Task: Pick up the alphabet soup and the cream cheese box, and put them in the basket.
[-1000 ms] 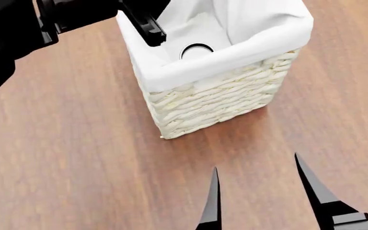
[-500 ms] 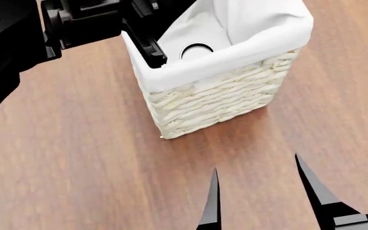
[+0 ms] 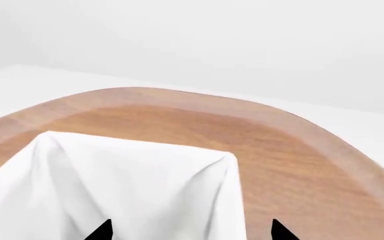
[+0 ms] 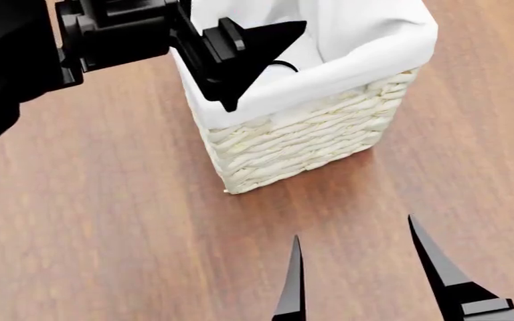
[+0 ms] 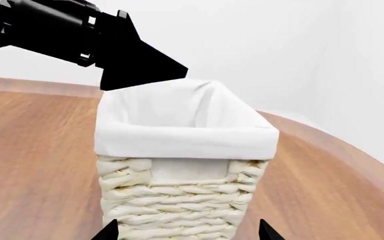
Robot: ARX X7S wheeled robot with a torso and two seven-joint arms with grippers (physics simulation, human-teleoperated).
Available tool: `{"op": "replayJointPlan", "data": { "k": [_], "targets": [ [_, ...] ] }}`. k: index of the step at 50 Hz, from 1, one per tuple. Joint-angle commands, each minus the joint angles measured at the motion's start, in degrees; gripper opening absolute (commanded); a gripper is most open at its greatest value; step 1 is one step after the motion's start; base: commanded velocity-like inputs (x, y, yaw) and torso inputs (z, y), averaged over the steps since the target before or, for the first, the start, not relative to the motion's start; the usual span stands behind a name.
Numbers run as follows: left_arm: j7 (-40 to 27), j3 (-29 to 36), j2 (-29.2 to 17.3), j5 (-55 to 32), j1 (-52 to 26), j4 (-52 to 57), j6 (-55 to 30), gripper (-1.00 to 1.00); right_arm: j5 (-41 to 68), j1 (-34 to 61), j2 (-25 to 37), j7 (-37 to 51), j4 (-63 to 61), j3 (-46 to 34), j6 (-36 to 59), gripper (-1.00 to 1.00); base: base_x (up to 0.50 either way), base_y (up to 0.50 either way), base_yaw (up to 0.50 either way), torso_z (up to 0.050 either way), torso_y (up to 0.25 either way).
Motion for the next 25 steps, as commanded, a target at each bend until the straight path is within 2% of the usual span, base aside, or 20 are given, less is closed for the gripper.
{"op": "replayJointPlan", "data": {
  "k": [1,10,14,17,19,20,21,22,25],
  "targets": [
    [0.3,-0.3,-0.2,-1.4,-0.2,0.2,-0.7,1.00,-0.3,-0.6,-0.4,-0.1,0.5,0.3,-0.1,1.00,0.00,0.00,0.00,0.000,0.000],
    [0.2,-0.2,-0.4,-1.5,-0.3,0.1,-0.6,1.00,-0.6,-1.2,-0.4,-0.3,0.9,0.5,-0.4,1.00,0.00,0.00,0.00,0.000,0.000],
    [-1.0,-1.0,-1.4,-2.7,1.7,4.9,-0.6,1.00,-0.7,-1.6,-0.5,-0.3,1.0,0.6,-0.8,1.00,0.00,0.00,0.00,0.000,0.000],
    [-5.2,-3.5,-1.9,-2.6,4.5,9.8,2.3,1.00,-0.6,-1.6,-0.6,-0.4,0.9,0.6,-0.7,1.00,0.00,0.00,0.00,0.000,0.000],
    [-10.4,-6.5,-2.2,-2.5,8.3,15.8,5.6,1.00,-0.7,-1.8,-0.5,-0.5,1.1,0.6,-0.9,1.00,0.00,0.00,0.00,0.000,0.000],
    [-13.5,-7.7,-2.6,-3.3,9.9,19.2,4.6,1.00,-0.9,-2.2,-0.6,-0.6,1.5,0.6,-1.4,1.00,0.00,0.00,0.00,0.000,0.000],
    [-16.9,-7.0,-2.9,0.8,11.8,21.4,7.9,1.00,-1.0,-2.3,-0.6,-0.5,1.6,0.6,-1.3,1.00,0.00,0.00,0.00,0.000,0.000],
    [-20.9,-12.4,-1.9,-6.7,15.2,26.4,4.5,1.00,-1.0,-2.4,-0.6,-0.6,1.6,0.7,-1.5,1.00,0.00,0.00,0.00,0.000,0.000],
    [-28.3,-11.5,-3.1,0.3,23.9,36.7,11.3,1.00,-1.1,-2.7,-0.6,-0.5,1.9,0.8,-1.7,1.00,0.00,0.00,0.00,0.000,0.000]
  ]
}}
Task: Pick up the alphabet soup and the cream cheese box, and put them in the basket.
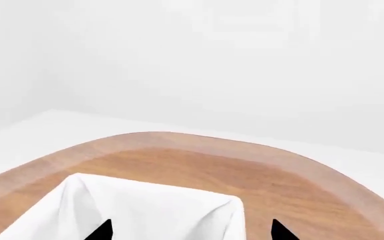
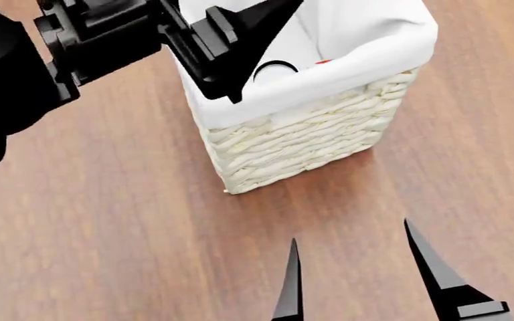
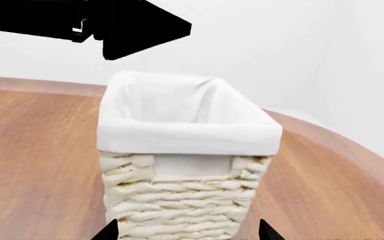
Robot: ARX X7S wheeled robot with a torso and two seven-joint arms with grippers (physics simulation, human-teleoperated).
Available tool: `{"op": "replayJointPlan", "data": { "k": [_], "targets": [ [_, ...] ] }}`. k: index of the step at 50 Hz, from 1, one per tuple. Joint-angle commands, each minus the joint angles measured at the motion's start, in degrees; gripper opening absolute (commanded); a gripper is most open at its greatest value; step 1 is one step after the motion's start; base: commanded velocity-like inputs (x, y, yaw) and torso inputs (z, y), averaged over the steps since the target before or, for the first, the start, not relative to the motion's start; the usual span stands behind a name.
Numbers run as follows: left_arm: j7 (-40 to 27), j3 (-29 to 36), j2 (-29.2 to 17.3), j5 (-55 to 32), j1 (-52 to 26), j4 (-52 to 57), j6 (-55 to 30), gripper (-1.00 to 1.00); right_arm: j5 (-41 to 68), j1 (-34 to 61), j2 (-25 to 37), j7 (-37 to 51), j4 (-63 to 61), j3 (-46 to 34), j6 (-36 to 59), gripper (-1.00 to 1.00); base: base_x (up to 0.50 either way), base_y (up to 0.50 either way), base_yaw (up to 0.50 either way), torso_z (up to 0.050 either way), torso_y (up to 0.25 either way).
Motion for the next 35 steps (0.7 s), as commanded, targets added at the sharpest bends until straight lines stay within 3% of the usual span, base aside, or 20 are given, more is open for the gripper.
{"op": "replayJointPlan", "data": {
  "k": [1,8,16,26,35],
  "targets": [
    [-19.8,-5.6,-1.7,4.6,18.2,24.9,9.6,1.00,-0.5,-1.2,-0.1,-0.1,0.9,0.2,-1.0,1.00,0.00,0.00,0.00,0.000,0.000],
    [-29.7,-5.3,-2.9,13.6,31.5,37.6,18.1,1.00,1.0,-0.7,0.2,-1.1,1.1,0.7,-1.4,1.00,0.00,0.00,0.00,0.000,0.000],
    [-33.7,-3.7,-4.0,21.6,39.9,43.5,27.0,1.00,0.4,-1.9,-1.1,-1.7,2.8,0.8,-2.5,1.00,0.00,0.00,0.00,0.000,0.000],
    [-35.8,-2.4,-6.2,24.0,49.1,51.1,32.4,1.00,1.7,-1.5,-2.3,-2.7,3.1,1.3,-2.1,1.00,0.00,0.00,0.00,0.000,0.000],
    [-37.2,-2.5,-8.3,22.7,53.3,57.9,31.4,1.00,2.0,-1.8,-3.4,-3.1,3.8,1.4,-1.6,1.00,0.00,0.00,0.00,0.000,0.000]
  ]
}}
